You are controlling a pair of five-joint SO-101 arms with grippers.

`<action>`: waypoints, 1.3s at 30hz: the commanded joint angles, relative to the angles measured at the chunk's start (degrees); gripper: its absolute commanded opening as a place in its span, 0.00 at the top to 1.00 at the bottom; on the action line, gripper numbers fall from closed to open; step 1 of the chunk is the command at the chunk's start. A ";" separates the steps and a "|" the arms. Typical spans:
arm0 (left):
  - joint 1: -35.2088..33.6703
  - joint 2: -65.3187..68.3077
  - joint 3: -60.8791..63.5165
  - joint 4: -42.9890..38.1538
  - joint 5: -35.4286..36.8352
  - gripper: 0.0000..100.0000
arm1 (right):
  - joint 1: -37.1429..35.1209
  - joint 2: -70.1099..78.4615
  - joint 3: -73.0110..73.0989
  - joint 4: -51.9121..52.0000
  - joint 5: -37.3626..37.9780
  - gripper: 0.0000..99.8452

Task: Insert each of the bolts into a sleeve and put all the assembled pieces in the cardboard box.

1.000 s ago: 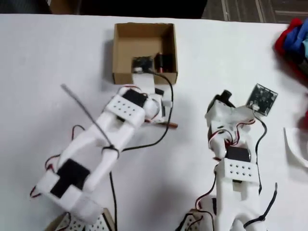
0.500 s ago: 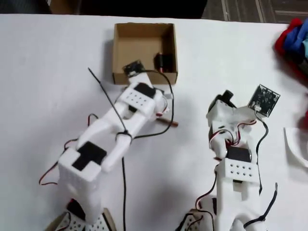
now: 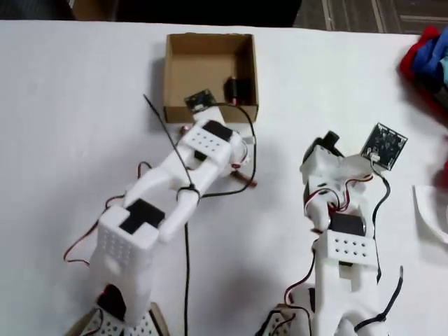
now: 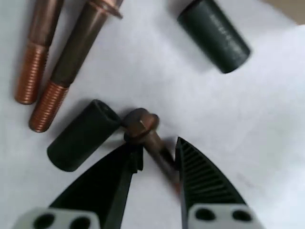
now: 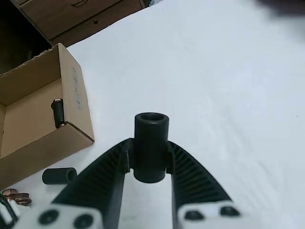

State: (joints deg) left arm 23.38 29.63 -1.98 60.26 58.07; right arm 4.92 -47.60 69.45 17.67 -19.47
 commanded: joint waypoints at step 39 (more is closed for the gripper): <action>-0.88 5.45 -21.49 23.74 -20.13 0.87 | 0.40 -2.24 -0.26 -1.45 -0.44 0.98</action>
State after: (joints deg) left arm 21.19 34.81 -20.70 84.62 35.03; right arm 4.92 -47.60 69.45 17.67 -19.47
